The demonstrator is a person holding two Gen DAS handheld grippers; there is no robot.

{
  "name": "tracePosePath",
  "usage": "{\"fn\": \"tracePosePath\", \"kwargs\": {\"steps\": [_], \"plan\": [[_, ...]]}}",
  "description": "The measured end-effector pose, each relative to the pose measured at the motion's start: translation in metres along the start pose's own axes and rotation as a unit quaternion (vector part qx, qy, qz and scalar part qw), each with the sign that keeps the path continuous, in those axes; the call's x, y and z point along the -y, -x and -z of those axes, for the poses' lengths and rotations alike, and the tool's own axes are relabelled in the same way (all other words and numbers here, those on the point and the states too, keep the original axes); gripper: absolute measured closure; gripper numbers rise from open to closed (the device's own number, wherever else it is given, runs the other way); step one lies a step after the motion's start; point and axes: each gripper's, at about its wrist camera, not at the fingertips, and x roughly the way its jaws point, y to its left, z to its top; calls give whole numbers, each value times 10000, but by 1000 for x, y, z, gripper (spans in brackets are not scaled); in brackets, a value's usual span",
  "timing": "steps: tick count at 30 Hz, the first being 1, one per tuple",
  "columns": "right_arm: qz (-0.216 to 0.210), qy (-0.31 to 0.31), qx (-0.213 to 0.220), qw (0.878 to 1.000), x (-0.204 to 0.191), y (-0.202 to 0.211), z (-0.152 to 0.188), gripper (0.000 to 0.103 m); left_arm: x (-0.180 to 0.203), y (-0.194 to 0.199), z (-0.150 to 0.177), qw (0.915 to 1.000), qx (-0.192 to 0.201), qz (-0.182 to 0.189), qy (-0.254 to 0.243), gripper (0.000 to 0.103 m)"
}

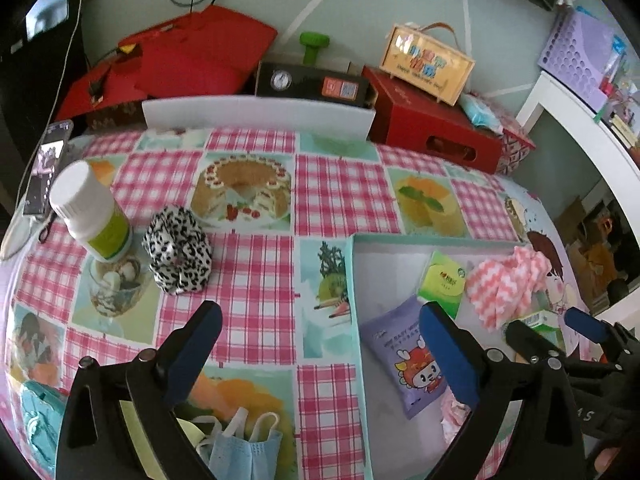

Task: Organize soft objects
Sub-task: 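Withdraw both open tools up and away from the tray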

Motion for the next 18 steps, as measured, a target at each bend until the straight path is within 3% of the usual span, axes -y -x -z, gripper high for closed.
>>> {"fn": "tracePosePath", "kwargs": {"steps": [9, 15, 18], "plan": [[-195, 57, 165, 9997, -7, 13, 0, 0, 10, 22, 1, 9994, 156, -90, -307, 4], [-261, -70, 190, 9995, -3, 18, 1, 0, -1, 38, 11, 9997, 221, 49, 42, 4], [-279, -104, 210, 9993, -1, 21, 3, 0, -6, 48, 20, 9996, 275, -53, 75, 4]]}}
